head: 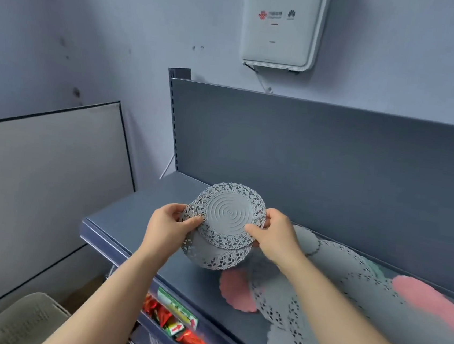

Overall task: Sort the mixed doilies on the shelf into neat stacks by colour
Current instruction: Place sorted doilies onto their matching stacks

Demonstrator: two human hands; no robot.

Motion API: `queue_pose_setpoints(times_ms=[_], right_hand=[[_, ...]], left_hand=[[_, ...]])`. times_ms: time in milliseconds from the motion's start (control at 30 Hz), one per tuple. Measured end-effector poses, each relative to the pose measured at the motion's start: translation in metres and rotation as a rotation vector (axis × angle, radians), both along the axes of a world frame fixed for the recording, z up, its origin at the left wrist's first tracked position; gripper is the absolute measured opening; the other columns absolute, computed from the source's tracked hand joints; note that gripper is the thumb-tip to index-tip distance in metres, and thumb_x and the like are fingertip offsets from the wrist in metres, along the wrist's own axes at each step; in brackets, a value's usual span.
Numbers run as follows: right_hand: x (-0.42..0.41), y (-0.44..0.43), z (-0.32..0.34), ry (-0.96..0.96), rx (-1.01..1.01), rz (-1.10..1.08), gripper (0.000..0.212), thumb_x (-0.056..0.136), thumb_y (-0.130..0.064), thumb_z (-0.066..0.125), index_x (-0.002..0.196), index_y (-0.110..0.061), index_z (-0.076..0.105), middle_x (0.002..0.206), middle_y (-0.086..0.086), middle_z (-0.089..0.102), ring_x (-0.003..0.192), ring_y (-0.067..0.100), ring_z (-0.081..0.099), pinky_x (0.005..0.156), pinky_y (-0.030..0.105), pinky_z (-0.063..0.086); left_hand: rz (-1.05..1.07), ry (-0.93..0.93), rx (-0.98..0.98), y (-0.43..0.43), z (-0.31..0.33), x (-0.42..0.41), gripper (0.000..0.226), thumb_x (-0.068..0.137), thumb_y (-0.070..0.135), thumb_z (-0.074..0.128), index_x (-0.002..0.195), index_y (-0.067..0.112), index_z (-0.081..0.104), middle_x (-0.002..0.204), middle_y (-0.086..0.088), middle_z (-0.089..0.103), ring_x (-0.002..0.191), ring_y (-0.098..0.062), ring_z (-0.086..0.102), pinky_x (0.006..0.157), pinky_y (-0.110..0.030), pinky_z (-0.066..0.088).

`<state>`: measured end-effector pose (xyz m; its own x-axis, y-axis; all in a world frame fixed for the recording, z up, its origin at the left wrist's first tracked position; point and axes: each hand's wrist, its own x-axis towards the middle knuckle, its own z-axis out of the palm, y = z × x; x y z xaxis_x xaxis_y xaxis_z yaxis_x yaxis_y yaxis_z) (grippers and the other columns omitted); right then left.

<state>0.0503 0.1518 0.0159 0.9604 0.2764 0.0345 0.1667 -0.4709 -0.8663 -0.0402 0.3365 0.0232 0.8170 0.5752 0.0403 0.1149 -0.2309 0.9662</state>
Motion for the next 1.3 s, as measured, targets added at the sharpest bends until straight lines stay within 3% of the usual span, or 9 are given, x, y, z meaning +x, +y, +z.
queue_pose_setpoints(times_ms=[67,167,267,467,667,833,933,1067,1300], right_hand=[[0.011,0.041,-0.004,0.018,-0.002,-0.023,0.018,0.075,-0.023,0.069,0.088,-0.018,0.058,0.085,-0.001,0.068,0.082,0.027,0.067,0.079,0.046,0.056],[0.027,0.095,-0.009,0.044,-0.008,-0.057,0.022,0.076,-0.016,0.069,0.095,-0.015,0.059,0.093,0.002,0.069,0.085,0.026,0.067,0.079,0.041,0.055],[0.043,0.136,-0.015,0.053,-0.047,-0.09,0.02,0.077,-0.015,0.067,0.094,-0.018,0.058,0.095,0.002,0.069,0.086,0.025,0.067,0.07,0.031,0.051],[0.072,0.189,-0.032,0.074,-0.124,-0.11,0.021,0.077,-0.011,0.063,0.097,-0.013,0.061,0.099,0.005,0.068,0.085,0.023,0.062,0.061,0.025,0.043],[0.089,0.211,-0.041,0.071,-0.326,-0.096,0.03,0.082,-0.016,0.06,0.109,-0.005,0.054,0.116,0.014,0.055,0.108,0.028,0.052,0.083,0.03,0.044],[0.081,0.203,-0.037,-0.045,-0.502,-0.1,0.04,0.084,-0.035,0.063,0.113,-0.008,0.055,0.124,0.011,0.049,0.118,0.03,0.045,0.096,0.035,0.043],[0.07,0.189,-0.026,-0.144,-0.518,-0.074,0.039,0.091,-0.033,0.056,0.123,-0.01,0.056,0.132,0.004,0.05,0.122,0.025,0.045,0.096,0.034,0.042],[0.047,0.149,-0.006,-0.223,-0.568,-0.128,0.044,0.096,-0.036,0.048,0.136,-0.017,0.048,0.139,-0.003,0.048,0.128,0.019,0.043,0.1,0.033,0.04],[-0.014,0.034,0.012,-0.303,-0.677,-0.338,0.038,0.094,-0.036,0.048,0.129,-0.02,0.056,0.132,-0.004,0.057,0.121,0.02,0.052,0.098,0.031,0.041]], left_hand=[[-0.027,0.036,-0.008,0.042,-0.003,0.013,0.024,0.077,0.012,0.077,0.097,0.016,0.064,0.082,0.006,0.07,0.067,-0.008,0.068,0.062,-0.021,0.055],[-0.048,0.097,0.029,0.099,-0.01,0.038,0.031,0.076,0.013,0.077,0.104,0.012,0.062,0.088,0.003,0.07,0.072,-0.011,0.068,0.066,-0.026,0.057],[-0.061,0.138,0.089,0.141,-0.016,0.065,0.037,0.077,0.012,0.076,0.11,0.011,0.06,0.092,0.0,0.067,0.07,-0.01,0.064,0.055,-0.019,0.051],[-0.057,0.213,0.111,0.194,-0.035,0.111,0.047,0.074,0.012,0.078,0.117,0.011,0.058,0.108,-0.008,0.067,0.082,-0.022,0.066,0.077,-0.033,0.054],[-0.091,0.287,0.352,0.21,-0.048,0.129,0.045,0.079,0.017,0.072,0.121,0.012,0.059,0.121,-0.006,0.061,0.108,-0.023,0.056,0.091,-0.027,0.04],[-0.139,0.33,0.617,0.212,-0.049,0.128,0.044,0.085,0.029,0.065,0.127,0.016,0.056,0.131,-0.007,0.053,0.12,-0.032,0.045,0.1,-0.038,0.038],[-0.188,0.252,0.822,0.201,-0.041,0.121,0.035,0.09,0.027,0.055,0.123,0.017,0.06,0.124,-0.004,0.06,0.113,-0.031,0.05,0.092,-0.037,0.041],[-0.291,0.041,0.949,0.164,-0.024,0.111,0.028,0.09,0.028,0.056,0.114,0.016,0.066,0.112,-0.002,0.066,0.102,-0.029,0.057,0.084,-0.036,0.047],[-0.565,-0.245,1.07,0.044,-0.009,0.094,0.023,0.082,0.028,0.063,0.098,0.015,0.071,0.092,-0.003,0.071,0.081,-0.031,0.064,0.068,-0.036,0.053]])
